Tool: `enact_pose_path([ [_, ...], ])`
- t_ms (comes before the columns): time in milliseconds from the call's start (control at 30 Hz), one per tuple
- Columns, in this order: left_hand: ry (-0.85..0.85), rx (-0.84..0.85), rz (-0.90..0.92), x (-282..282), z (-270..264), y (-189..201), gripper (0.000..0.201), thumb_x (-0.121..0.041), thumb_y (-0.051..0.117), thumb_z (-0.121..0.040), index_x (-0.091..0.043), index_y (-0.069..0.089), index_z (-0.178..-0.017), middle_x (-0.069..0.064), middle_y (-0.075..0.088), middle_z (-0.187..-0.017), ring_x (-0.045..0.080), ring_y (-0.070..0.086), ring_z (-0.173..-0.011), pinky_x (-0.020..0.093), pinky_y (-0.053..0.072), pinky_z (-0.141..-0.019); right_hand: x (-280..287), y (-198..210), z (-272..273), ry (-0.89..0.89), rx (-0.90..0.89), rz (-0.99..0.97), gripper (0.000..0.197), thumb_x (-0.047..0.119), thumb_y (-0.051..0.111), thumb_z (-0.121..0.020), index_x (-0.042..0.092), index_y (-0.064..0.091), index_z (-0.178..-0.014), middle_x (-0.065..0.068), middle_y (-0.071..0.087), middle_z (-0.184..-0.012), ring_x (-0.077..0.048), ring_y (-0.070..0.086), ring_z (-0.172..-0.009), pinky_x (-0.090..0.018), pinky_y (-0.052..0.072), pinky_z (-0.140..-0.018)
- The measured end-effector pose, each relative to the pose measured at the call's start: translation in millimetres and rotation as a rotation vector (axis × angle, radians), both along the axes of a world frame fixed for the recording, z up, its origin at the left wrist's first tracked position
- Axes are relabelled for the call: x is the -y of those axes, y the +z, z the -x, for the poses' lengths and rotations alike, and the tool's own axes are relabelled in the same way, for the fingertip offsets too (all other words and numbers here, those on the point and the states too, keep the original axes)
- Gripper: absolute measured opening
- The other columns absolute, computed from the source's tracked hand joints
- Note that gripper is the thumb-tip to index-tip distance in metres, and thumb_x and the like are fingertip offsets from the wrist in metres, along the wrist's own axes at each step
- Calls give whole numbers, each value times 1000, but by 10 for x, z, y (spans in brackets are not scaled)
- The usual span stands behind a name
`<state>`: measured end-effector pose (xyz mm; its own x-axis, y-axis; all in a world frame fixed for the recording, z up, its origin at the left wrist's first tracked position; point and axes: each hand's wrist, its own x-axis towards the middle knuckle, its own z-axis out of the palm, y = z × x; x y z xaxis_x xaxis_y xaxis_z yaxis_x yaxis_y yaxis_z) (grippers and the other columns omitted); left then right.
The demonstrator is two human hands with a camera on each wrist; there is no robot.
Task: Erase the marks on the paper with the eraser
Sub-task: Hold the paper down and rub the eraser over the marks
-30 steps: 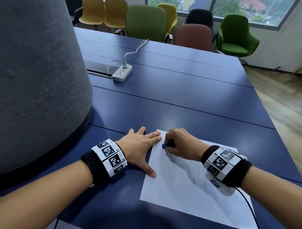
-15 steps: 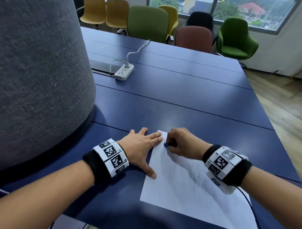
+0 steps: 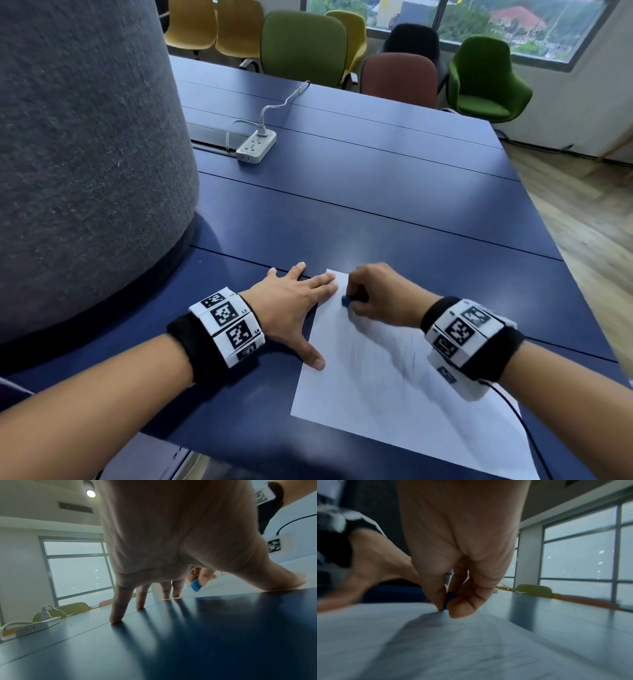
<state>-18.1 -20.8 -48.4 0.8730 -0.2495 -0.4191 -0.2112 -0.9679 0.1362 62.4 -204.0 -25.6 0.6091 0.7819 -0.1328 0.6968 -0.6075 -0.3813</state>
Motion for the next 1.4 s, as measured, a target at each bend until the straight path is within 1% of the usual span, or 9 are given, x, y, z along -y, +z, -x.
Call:
enact_pose_path([
  [67,1,4,2,-8,-2,-5,131,-85,67,-55,-33,-1,-155,-21,-10,-161,31,-4,-149,66,16,-112,-8,-17,-76,-52,40,-23,13,14,65,-84,1,67,-82,-9,65,-82,-22,57,-74,-32,47,-68],
  [200,8,1,5,-11,9,-8,131,-84,67,-54,-35,-1,-155,-22,-11,-160,31,-4,-149,66,15,-113,18,-51,169,108,-66,28,7,12,69,-82,6,68,-82,7,57,-71,-7,50,-60,-13,40,-57],
  [367,8,0,6,-9,11,0,132,-85,67,-54,-34,-1,-155,-22,-11,-160,30,-5,-149,67,16,-112,-51,30,-62,-25,26,28,13,16,67,-84,3,64,-80,-9,66,-81,-23,58,-74,-32,47,-67],
  [567,11,-3,6,2,17,-3,132,-84,67,-54,-35,-2,-155,-22,-10,-160,30,-4,-150,66,15,-113,21,17,227,117,-72,94,10,15,68,-83,6,66,-81,-4,65,-78,-18,56,-69,-28,47,-65],
  [767,10,-4,-10,-2,21,-2,131,-85,65,-56,-33,-2,-156,-22,-13,-160,29,-7,-149,65,14,-114,24,41,15,17,1,36,11,14,66,-83,3,66,-82,-8,68,-83,-24,60,-75,-35,52,-69],
  [900,15,-14,14,4,43,-40,133,-86,66,-53,-38,-6,-154,-24,-14,-159,30,-12,-149,67,10,-113,62,36,196,180,-61,112,10,14,67,-84,6,63,-79,1,61,-76,-19,54,-70,-26,45,-62],
  [1067,20,-16,23,22,52,-26,133,-84,68,-53,-43,-12,-152,-27,-16,-157,31,-12,-149,67,9,-113,-30,66,47,102,17,60,14,14,64,-83,1,66,-81,-12,66,-79,-30,60,-76,-35,49,-67],
  [1233,10,-8,8,35,48,14,130,-82,70,-54,-45,-7,-151,-25,-11,-159,31,-9,-149,67,11,-113,15,6,308,205,-47,51,8,9,66,-82,10,62,-75,4,56,-72,-15,49,-66,-9,35,-56],
  [1400,14,-12,15,27,54,-1,132,-84,68,-53,-42,-7,-153,-27,-13,-159,31,-9,-149,66,11,-114,-5,91,186,162,-39,71,10,12,65,-84,3,68,-87,-8,69,-85,-13,51,-72,-20,39,-64],
])
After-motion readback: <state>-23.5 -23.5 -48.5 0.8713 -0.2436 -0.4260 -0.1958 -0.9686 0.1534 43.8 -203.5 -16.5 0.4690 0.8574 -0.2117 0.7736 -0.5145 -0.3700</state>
